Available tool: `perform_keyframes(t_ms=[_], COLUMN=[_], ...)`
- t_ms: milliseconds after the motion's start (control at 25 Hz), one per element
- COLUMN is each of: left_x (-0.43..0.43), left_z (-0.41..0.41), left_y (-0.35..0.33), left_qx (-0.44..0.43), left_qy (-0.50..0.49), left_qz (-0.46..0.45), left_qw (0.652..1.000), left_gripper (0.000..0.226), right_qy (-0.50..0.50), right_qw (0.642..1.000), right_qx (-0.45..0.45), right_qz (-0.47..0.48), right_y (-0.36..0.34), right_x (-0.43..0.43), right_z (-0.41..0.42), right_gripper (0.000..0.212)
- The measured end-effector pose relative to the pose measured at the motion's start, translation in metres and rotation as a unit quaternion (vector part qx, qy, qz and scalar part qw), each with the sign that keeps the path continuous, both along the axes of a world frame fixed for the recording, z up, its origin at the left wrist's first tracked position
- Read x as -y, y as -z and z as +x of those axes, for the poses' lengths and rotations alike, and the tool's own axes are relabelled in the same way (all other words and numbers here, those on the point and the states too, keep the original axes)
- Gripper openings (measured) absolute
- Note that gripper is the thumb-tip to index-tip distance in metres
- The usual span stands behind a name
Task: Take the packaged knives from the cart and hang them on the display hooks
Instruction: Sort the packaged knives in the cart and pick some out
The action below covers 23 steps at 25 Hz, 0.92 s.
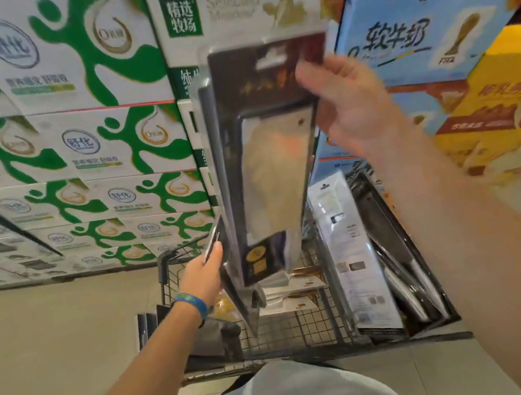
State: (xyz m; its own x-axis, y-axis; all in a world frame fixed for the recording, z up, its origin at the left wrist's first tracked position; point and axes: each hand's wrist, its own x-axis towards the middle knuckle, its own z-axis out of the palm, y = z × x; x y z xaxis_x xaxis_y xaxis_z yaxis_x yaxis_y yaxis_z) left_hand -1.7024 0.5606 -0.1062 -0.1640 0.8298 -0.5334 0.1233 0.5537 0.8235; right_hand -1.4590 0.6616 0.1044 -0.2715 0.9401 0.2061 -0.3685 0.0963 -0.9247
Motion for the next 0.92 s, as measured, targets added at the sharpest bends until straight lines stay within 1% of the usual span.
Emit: perform_keyframes(t_ms=[40, 80, 120, 160, 200, 240, 280, 320, 360, 400, 440, 520, 560, 640, 680, 720, 800, 840, 880, 920], left_x=[0.002, 0.000, -0.001, 0.005, 0.014, 0.021, 0.029, 0.038, 0.043, 0.046, 0.051, 0.063, 0.068, 0.072, 0.074, 0.073, 0.072, 0.073, 0.079, 0.086], left_z=[-0.007, -0.015, -0.022, -0.028, -0.032, -0.035, -0.033, -0.026, -0.020, -0.016, -0.011, -0.001, 0.002, 0.005, 0.004, 0.007, 0.018, 0.027, 0.037, 0.047], left_y=[0.001, 0.001, 0.006, 0.012, 0.014, 0.014, 0.015, 0.014, 0.009, 0.009, 0.006, -0.002, 0.001, 0.012, 0.015, 0.019, 0.022, 0.026, 0.034, 0.043], left_qx=[0.020, 0.086, 0.114, 0.091, 0.097, 0.141, 0.153, 0.155, 0.200, 0.209, 0.191, 0.160, 0.126, 0.047, 0.041, 0.064, 0.123, 0.097, 0.038, -0.043], left_qy=[-0.012, -0.074, -0.075, -0.067, -0.070, -0.118, -0.159, -0.175, -0.215, -0.224, -0.211, -0.106, -0.039, 0.084, 0.113, 0.134, 0.194, 0.251, 0.318, 0.362], left_qz=[0.000, -0.029, -0.074, -0.076, -0.078, -0.094, -0.092, -0.114, -0.147, -0.168, -0.187, -0.209, -0.224, -0.248, -0.247, -0.244, -0.238, -0.233, -0.221, -0.193], left_qw=[1.000, 0.993, 0.988, 0.991, 0.990, 0.978, 0.971, 0.966, 0.945, 0.937, 0.940, 0.959, 0.966, 0.964, 0.961, 0.958, 0.944, 0.934, 0.921, 0.911], left_gripper=[0.026, 0.014, 0.024, 0.030, 0.027, 0.019, 0.012, 0.013, 0.021, 0.028, 0.031, 0.027, 0.024, 0.021, 0.023, 0.025, 0.032, 0.036, 0.044, 0.060], right_qy=[-0.021, -0.049, -0.079, -0.104, -0.123, -0.135, -0.142, -0.148, -0.154, -0.163, -0.171, -0.178, -0.172, -0.150, -0.147, -0.153, -0.165, -0.149, -0.114, -0.069], right_qw=[0.999, 0.992, 0.981, 0.968, 0.954, 0.942, 0.932, 0.924, 0.916, 0.909, 0.902, 0.896, 0.899, 0.899, 0.896, 0.891, 0.876, 0.869, 0.862, 0.859], right_qx=[0.050, 0.113, 0.174, 0.229, 0.272, 0.307, 0.331, 0.350, 0.363, 0.372, 0.377, 0.365, 0.343, 0.320, 0.335, 0.357, 0.396, 0.414, 0.435, 0.453], right_qz=[-0.001, 0.001, -0.001, -0.004, -0.009, -0.015, -0.030, -0.048, -0.067, -0.092, -0.119, -0.178, -0.212, -0.257, -0.251, -0.235, -0.221, -0.227, -0.234, -0.229], right_y=[0.019, 0.041, 0.063, 0.085, 0.107, 0.128, 0.146, 0.162, 0.176, 0.189, 0.202, 0.224, 0.232, 0.244, 0.249, 0.256, 0.275, 0.287, 0.297, 0.305], right_x=[0.009, 0.019, 0.032, 0.046, 0.059, 0.071, 0.081, 0.091, 0.099, 0.107, 0.115, 0.131, 0.136, 0.141, 0.143, 0.147, 0.167, 0.179, 0.189, 0.195], right_z=[-0.010, -0.019, -0.026, -0.032, -0.036, -0.038, -0.039, -0.040, -0.040, -0.040, -0.038, -0.032, -0.031, -0.029, -0.029, -0.028, -0.027, -0.026, -0.023, -0.021], right_gripper=[0.021, 0.019, 0.017, 0.014, 0.011, 0.009, 0.009, 0.009, 0.009, 0.010, 0.013, 0.018, 0.019, 0.022, 0.025, 0.026, 0.021, 0.019, 0.022, 0.026])
